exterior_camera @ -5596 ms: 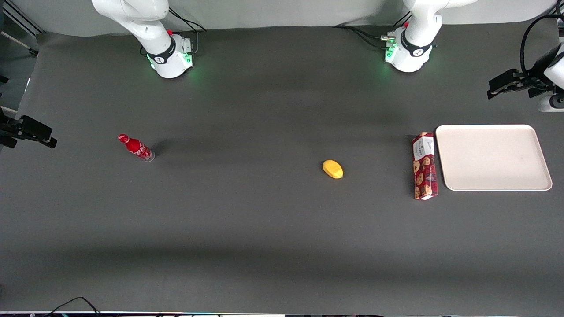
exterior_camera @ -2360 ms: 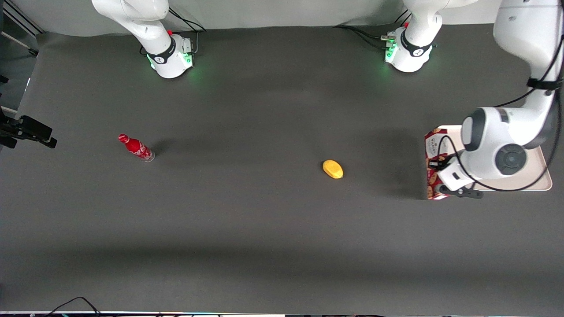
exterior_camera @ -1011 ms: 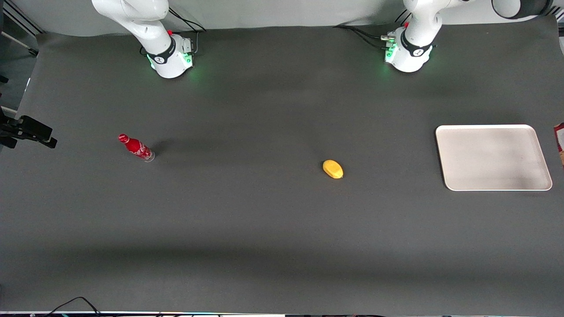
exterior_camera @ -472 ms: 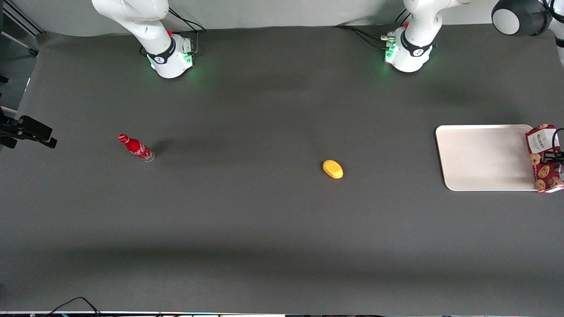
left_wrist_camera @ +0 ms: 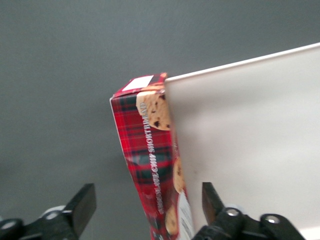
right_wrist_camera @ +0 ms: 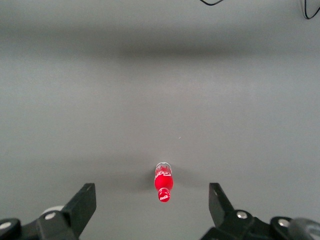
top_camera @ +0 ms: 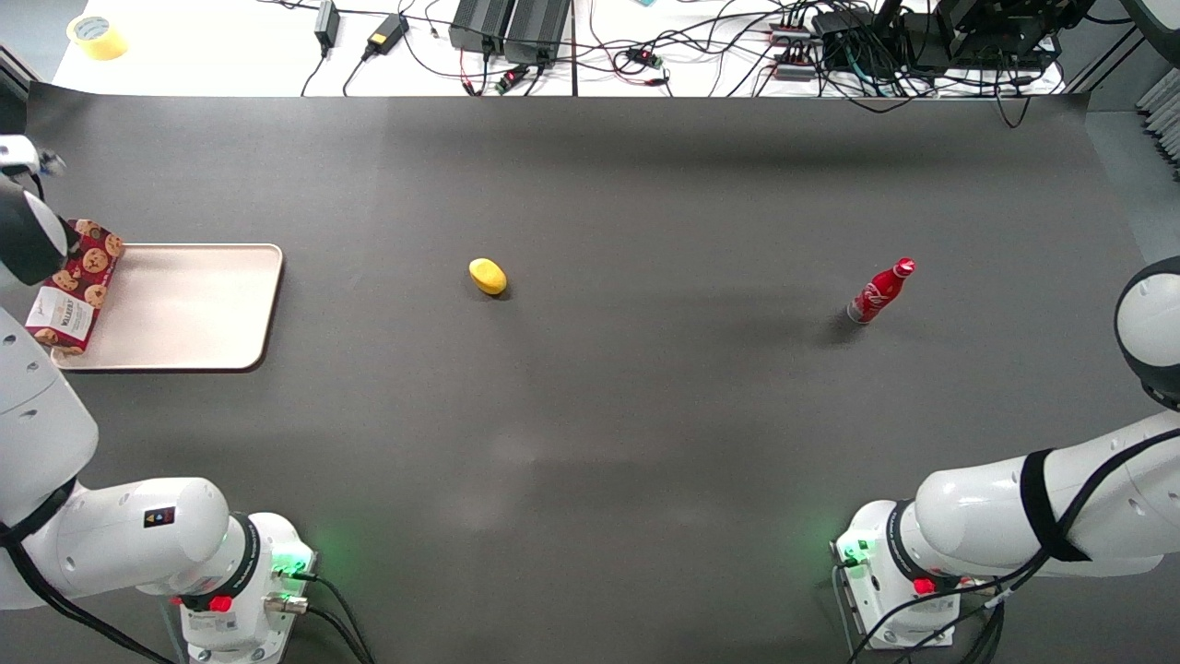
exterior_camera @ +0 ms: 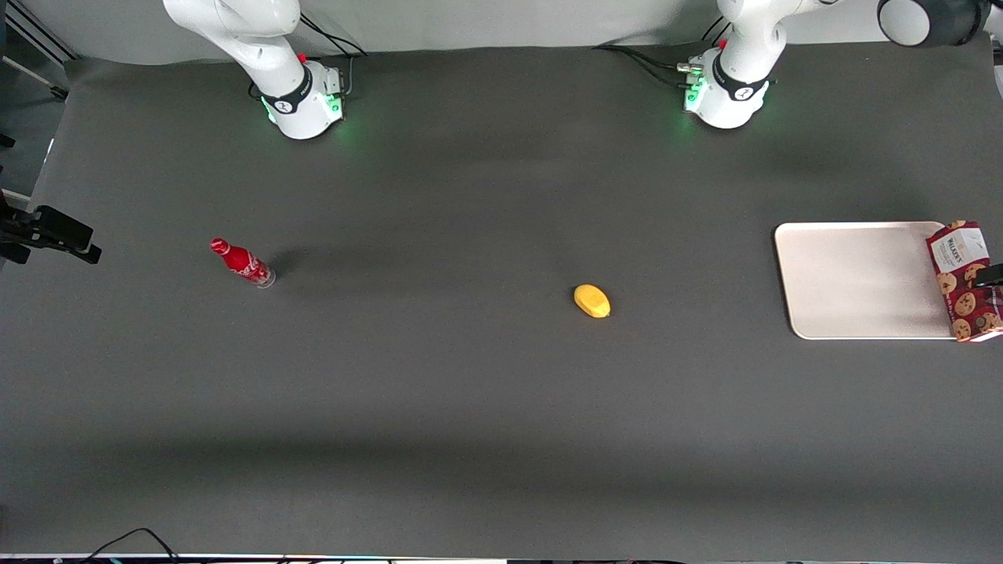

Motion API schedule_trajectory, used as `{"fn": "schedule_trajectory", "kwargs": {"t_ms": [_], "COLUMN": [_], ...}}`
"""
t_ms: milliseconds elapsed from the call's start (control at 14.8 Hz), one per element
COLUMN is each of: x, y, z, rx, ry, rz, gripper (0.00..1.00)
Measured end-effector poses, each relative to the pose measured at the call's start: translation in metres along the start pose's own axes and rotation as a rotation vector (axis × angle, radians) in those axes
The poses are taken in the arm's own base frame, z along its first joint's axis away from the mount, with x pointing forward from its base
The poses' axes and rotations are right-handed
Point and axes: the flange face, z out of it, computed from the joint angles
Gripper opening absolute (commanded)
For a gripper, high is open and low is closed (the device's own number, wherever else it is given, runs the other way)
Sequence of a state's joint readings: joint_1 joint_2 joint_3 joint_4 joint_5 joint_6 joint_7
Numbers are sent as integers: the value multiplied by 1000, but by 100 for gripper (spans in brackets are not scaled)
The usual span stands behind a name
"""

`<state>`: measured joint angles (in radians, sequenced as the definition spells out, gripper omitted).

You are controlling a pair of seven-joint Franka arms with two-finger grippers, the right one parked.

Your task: Place red cookie box on tray

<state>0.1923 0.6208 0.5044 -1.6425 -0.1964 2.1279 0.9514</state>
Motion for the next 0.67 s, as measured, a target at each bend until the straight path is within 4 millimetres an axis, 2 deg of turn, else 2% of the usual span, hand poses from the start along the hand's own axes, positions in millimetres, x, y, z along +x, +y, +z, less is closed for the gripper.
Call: {"fn": "schedule_trajectory", "kwargs": {"t_ms": [202, 404, 539, 674], "x": [12, 15, 19, 26], "y": [16, 42, 74, 119], "z": [-101, -198, -247, -288], "rx": [-61, -88, -117, -136], "ry": [2, 21, 40, 32], "rz": [-41, -97, -121, -145], "gripper": [100, 100, 100, 100]}}
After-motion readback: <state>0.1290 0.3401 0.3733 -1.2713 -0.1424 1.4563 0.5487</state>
